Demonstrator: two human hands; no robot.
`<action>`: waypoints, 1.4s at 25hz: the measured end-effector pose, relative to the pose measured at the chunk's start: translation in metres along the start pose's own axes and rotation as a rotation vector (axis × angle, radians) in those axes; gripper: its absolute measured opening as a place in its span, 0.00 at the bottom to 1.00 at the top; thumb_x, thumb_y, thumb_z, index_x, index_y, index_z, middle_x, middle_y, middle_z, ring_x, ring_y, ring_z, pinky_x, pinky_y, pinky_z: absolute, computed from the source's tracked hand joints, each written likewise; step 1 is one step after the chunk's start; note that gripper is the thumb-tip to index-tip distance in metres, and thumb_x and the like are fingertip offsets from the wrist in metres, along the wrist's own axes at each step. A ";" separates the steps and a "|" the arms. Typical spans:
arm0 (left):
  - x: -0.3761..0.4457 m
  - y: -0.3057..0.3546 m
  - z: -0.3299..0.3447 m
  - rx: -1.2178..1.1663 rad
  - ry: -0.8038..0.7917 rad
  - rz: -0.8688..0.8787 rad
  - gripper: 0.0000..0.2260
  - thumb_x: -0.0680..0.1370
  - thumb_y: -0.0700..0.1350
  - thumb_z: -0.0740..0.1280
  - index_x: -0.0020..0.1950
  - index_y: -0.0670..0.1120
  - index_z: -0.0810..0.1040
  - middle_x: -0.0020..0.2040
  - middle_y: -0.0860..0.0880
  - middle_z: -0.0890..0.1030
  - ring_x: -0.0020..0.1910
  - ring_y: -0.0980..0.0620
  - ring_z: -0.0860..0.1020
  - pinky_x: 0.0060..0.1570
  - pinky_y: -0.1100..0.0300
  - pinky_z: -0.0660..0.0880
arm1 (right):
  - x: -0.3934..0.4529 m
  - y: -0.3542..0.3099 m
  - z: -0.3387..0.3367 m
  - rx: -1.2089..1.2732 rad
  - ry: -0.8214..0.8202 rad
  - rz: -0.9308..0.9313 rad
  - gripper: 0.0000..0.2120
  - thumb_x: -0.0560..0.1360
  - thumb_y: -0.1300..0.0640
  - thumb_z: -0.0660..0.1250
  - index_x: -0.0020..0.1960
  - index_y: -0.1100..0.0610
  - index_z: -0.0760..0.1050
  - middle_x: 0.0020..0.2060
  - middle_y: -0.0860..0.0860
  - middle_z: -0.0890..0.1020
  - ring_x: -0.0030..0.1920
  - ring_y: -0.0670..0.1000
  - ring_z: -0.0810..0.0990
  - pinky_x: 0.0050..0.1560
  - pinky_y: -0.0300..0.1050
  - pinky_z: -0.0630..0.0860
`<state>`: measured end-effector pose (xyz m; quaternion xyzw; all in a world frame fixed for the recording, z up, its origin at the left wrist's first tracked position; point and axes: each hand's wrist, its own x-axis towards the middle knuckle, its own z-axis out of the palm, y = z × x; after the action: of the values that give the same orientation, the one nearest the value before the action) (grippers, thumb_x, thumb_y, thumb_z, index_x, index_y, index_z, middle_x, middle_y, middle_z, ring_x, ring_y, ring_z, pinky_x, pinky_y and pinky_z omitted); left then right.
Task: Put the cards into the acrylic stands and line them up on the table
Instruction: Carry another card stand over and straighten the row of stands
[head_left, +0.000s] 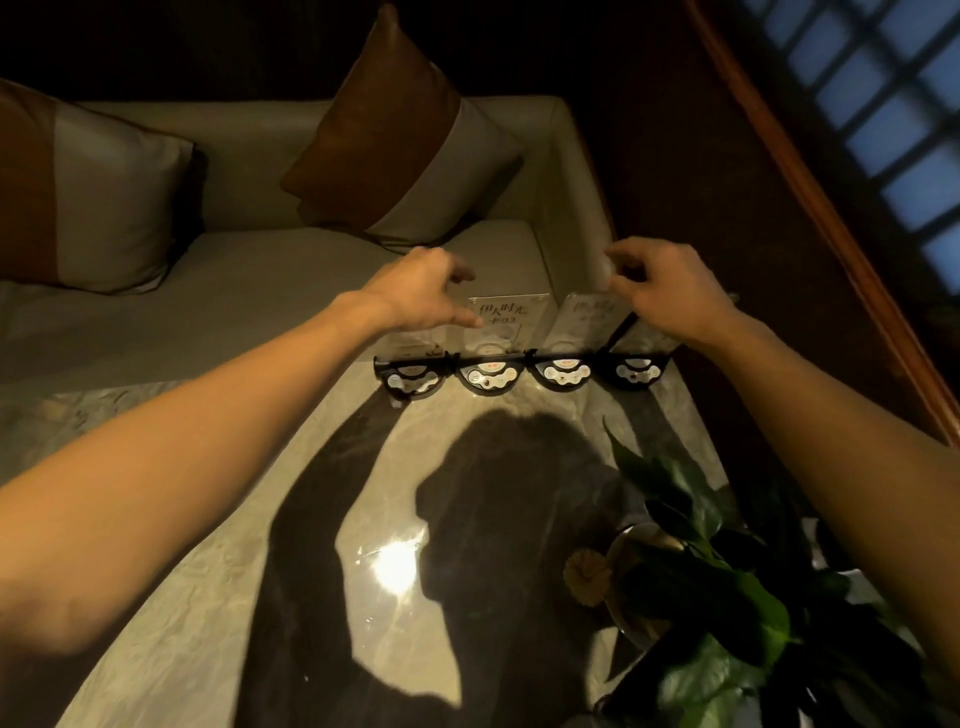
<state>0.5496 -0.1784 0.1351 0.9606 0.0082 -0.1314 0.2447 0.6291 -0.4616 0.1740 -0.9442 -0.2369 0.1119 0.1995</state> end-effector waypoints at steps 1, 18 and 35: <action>0.005 0.014 0.000 -0.018 0.015 0.035 0.34 0.69 0.61 0.77 0.72 0.48 0.74 0.68 0.49 0.79 0.66 0.50 0.77 0.67 0.50 0.73 | -0.004 0.009 -0.006 -0.012 0.011 0.013 0.23 0.81 0.55 0.66 0.75 0.56 0.70 0.68 0.56 0.78 0.68 0.55 0.76 0.68 0.54 0.73; 0.077 0.120 0.058 0.062 0.054 0.152 0.12 0.77 0.50 0.72 0.59 0.50 0.84 0.56 0.50 0.85 0.56 0.50 0.82 0.57 0.49 0.79 | -0.022 0.124 -0.027 -0.259 -0.033 0.034 0.16 0.78 0.62 0.65 0.65 0.57 0.77 0.60 0.56 0.81 0.61 0.59 0.79 0.60 0.62 0.76; 0.075 0.115 0.061 -0.027 0.065 0.154 0.11 0.80 0.46 0.69 0.62 0.48 0.83 0.58 0.49 0.85 0.57 0.51 0.82 0.60 0.51 0.79 | -0.016 0.130 -0.025 -0.216 -0.024 -0.035 0.15 0.78 0.66 0.64 0.63 0.60 0.79 0.59 0.58 0.82 0.61 0.58 0.80 0.61 0.54 0.78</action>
<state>0.6160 -0.3123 0.1178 0.9588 -0.0563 -0.0807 0.2664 0.6753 -0.5826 0.1419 -0.9546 -0.2662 0.0934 0.0956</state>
